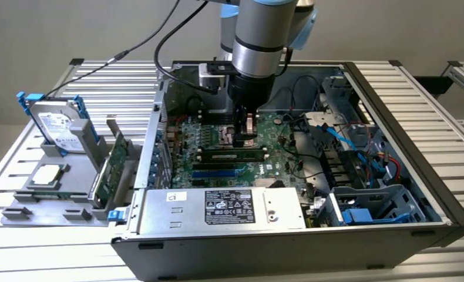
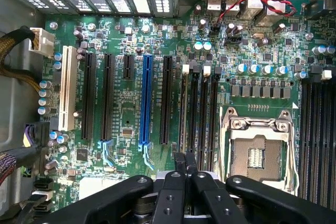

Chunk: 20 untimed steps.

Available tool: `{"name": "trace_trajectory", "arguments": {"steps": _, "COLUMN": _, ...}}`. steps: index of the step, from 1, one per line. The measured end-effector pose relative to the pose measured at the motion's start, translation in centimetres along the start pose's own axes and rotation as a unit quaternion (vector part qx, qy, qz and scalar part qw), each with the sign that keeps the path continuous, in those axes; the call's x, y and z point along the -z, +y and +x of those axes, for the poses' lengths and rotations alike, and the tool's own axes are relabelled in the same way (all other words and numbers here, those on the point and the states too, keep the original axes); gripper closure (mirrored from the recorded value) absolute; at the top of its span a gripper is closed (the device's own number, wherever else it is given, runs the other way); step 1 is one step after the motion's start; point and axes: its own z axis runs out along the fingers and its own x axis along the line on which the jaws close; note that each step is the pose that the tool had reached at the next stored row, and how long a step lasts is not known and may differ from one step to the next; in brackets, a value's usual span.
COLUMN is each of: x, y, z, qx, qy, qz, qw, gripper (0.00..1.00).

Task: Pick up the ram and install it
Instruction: 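Press down the ram until it locks into place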

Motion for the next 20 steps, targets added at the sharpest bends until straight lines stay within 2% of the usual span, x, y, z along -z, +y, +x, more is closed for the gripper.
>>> {"name": "trace_trajectory", "arguments": {"steps": 4, "x": -0.11, "y": 0.02, "z": 0.0, "qx": 0.000, "qy": 0.0000, "qz": 0.0000, "qw": 1.0000, "gripper": 0.89}}
{"name": "trace_trajectory", "arguments": {"steps": 8, "x": -0.80, "y": 0.32, "z": 0.0, "qx": 0.000, "qy": 0.0001, "qz": 0.0006, "qw": 1.0000, "gripper": 0.89}}
{"name": "trace_trajectory", "arguments": {"steps": 15, "x": -1.80, "y": 0.28, "z": -0.1, "qx": 0.000, "qy": 0.0002, "qz": 0.0006, "qw": 1.0000, "gripper": 0.89}}
{"name": "trace_trajectory", "arguments": {"steps": 17, "x": -2.12, "y": 0.28, "z": -0.1, "qx": 0.000, "qy": 0.0014, "qz": 0.0003, "qw": 1.0000, "gripper": 0.89}}
{"name": "trace_trajectory", "arguments": {"steps": 20, "x": -2.41, "y": 0.28, "z": -0.1, "qx": 0.000, "qy": 0.0016, "qz": 0.0005, "qw": 1.0000, "gripper": 0.89}}
